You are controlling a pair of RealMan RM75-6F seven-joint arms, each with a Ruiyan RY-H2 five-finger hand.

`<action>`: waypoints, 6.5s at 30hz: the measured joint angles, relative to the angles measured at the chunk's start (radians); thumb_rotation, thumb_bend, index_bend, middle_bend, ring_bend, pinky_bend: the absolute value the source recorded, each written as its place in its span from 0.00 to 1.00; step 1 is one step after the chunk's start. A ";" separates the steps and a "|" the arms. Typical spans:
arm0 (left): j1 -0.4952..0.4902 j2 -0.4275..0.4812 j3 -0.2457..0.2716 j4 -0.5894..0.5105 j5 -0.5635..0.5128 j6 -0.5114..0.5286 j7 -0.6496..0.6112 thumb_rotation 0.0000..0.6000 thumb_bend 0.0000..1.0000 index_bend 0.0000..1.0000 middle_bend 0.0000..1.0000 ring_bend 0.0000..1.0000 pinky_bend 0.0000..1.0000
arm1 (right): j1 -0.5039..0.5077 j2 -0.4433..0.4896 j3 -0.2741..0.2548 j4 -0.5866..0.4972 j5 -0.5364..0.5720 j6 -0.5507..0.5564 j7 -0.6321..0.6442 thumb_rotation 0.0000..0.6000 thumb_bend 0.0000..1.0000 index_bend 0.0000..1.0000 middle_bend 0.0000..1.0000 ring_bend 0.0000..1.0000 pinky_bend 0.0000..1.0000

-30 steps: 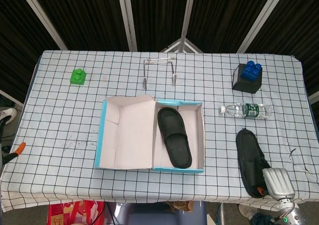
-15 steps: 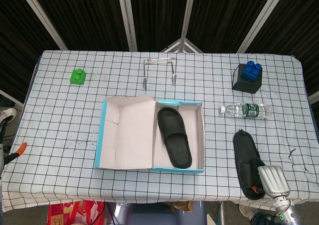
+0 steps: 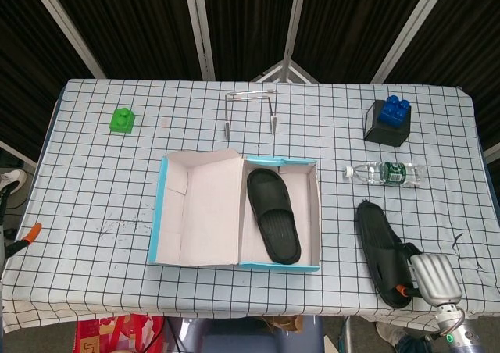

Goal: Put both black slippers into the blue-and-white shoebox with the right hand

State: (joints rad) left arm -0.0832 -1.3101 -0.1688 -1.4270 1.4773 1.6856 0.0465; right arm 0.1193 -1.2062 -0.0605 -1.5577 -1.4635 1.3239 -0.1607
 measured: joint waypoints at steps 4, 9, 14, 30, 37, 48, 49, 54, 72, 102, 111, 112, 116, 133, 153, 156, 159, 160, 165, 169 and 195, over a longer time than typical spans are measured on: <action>0.001 0.001 -0.002 0.000 -0.005 0.000 0.000 1.00 0.23 0.19 0.00 0.00 0.12 | 0.007 0.062 0.017 -0.053 0.012 -0.002 0.019 1.00 0.44 0.66 0.46 1.00 1.00; 0.002 0.002 -0.001 -0.004 -0.003 0.000 0.003 1.00 0.23 0.19 0.00 0.00 0.12 | 0.027 0.164 0.056 -0.159 0.044 -0.018 0.074 1.00 0.45 0.66 0.46 1.00 1.00; 0.003 0.002 -0.002 -0.005 -0.003 0.003 0.003 1.00 0.23 0.19 0.00 0.00 0.12 | 0.067 0.269 0.116 -0.276 0.080 -0.045 0.115 1.00 0.45 0.66 0.47 1.00 1.00; 0.002 0.000 -0.007 0.004 -0.009 0.001 -0.001 1.00 0.23 0.19 0.00 0.00 0.12 | 0.318 0.366 0.325 -0.523 0.386 -0.194 -0.026 1.00 0.49 0.72 0.48 1.00 1.00; 0.002 0.001 -0.007 0.007 -0.006 0.004 -0.009 1.00 0.23 0.19 0.00 0.00 0.12 | 0.430 0.255 0.357 -0.570 0.575 -0.211 -0.136 1.00 0.49 0.78 0.48 1.00 1.00; 0.000 -0.002 -0.006 0.011 -0.010 -0.004 -0.009 1.00 0.23 0.19 0.00 0.00 0.12 | 0.548 0.082 0.353 -0.573 0.723 -0.171 -0.266 1.00 0.49 0.82 0.48 1.00 1.00; -0.001 -0.002 -0.007 0.012 -0.011 -0.004 -0.009 1.00 0.23 0.19 0.00 0.00 0.12 | 0.555 0.070 0.353 -0.572 0.732 -0.168 -0.272 1.00 0.49 0.82 0.48 1.00 1.00; -0.001 -0.002 -0.008 0.013 -0.014 -0.007 -0.010 1.00 0.23 0.19 0.00 0.00 0.12 | 0.581 0.017 0.347 -0.560 0.783 -0.141 -0.300 1.00 0.49 0.82 0.48 1.00 1.00; -0.022 -0.019 -0.006 0.045 -0.034 -0.065 -0.023 1.00 0.23 0.19 0.00 0.00 0.12 | 0.576 -0.059 0.411 -0.652 0.980 0.183 -0.363 1.00 0.52 0.82 0.48 1.00 1.00; -0.047 -0.039 -0.031 0.130 -0.070 -0.099 -0.170 1.00 0.23 0.19 0.00 0.00 0.12 | 0.599 -0.387 0.529 -0.798 1.123 0.681 -0.412 1.00 0.56 0.82 0.48 1.00 1.00; -0.052 -0.046 -0.022 0.129 -0.061 -0.100 -0.147 1.00 0.23 0.19 0.00 0.00 0.12 | 0.542 -0.385 0.465 -0.798 1.046 0.601 -0.380 1.00 0.56 0.82 0.48 1.00 1.00; -0.052 -0.046 -0.022 0.129 -0.061 -0.100 -0.146 1.00 0.23 0.19 0.00 0.00 0.12 | 0.537 -0.384 0.458 -0.798 1.036 0.591 -0.378 1.00 0.56 0.82 0.48 1.00 1.00; -0.052 -0.048 -0.022 0.132 -0.065 -0.102 -0.144 1.00 0.23 0.19 0.00 0.00 0.12 | 0.523 -0.382 0.430 -0.798 0.999 0.559 -0.375 1.00 0.56 0.82 0.48 1.00 1.00; -0.056 -0.052 -0.019 0.135 -0.067 -0.108 -0.131 1.00 0.23 0.19 0.00 0.00 0.12 | 0.447 -0.327 0.353 -0.798 0.891 0.390 -0.323 1.00 0.57 0.82 0.48 1.00 1.00; -0.055 -0.050 -0.023 0.132 -0.075 -0.107 -0.129 1.00 0.23 0.19 0.00 0.00 0.12 | 0.433 -0.321 0.417 -0.798 0.923 0.367 -0.336 1.00 0.57 0.82 0.48 1.00 1.00; -0.054 -0.048 -0.023 0.131 -0.075 -0.106 -0.131 1.00 0.23 0.19 0.00 0.00 0.12 | 0.433 -0.325 0.423 -0.798 0.912 0.372 -0.338 1.00 0.58 0.83 0.48 1.00 1.00; -0.054 -0.047 -0.023 0.130 -0.077 -0.106 -0.133 1.00 0.23 0.19 0.00 0.00 0.12 | 0.431 -0.329 0.431 -0.798 0.905 0.375 -0.335 1.00 0.58 0.83 0.48 1.00 1.00; -0.054 -0.047 -0.023 0.130 -0.077 -0.106 -0.133 1.00 0.23 0.19 0.00 0.00 0.12 | 0.431 -0.329 0.433 -0.798 0.903 0.376 -0.334 1.00 0.58 0.83 0.48 1.00 1.00; -0.055 -0.047 -0.022 0.129 -0.075 -0.106 -0.129 1.00 0.23 0.19 0.00 0.00 0.12 | 0.425 -0.326 0.446 -0.798 0.890 0.378 -0.324 1.00 0.58 0.83 0.48 1.00 1.00; -0.055 -0.048 -0.020 0.129 -0.073 -0.107 -0.125 1.00 0.23 0.19 0.00 0.00 0.12 | 0.419 -0.321 0.455 -0.798 0.886 0.377 -0.314 1.00 0.58 0.83 0.48 1.00 1.00; -0.055 -0.047 -0.021 0.127 -0.075 -0.106 -0.126 1.00 0.23 0.19 0.00 0.00 0.12 | 0.374 -0.161 0.480 -0.798 0.935 0.028 -0.081 1.00 0.60 0.85 0.48 1.00 1.00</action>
State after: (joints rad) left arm -0.1382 -1.3570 -0.1900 -1.3003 1.4024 1.5798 -0.0791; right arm 0.4932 -1.3673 0.4192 -2.3560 -0.5282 1.3522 -0.2418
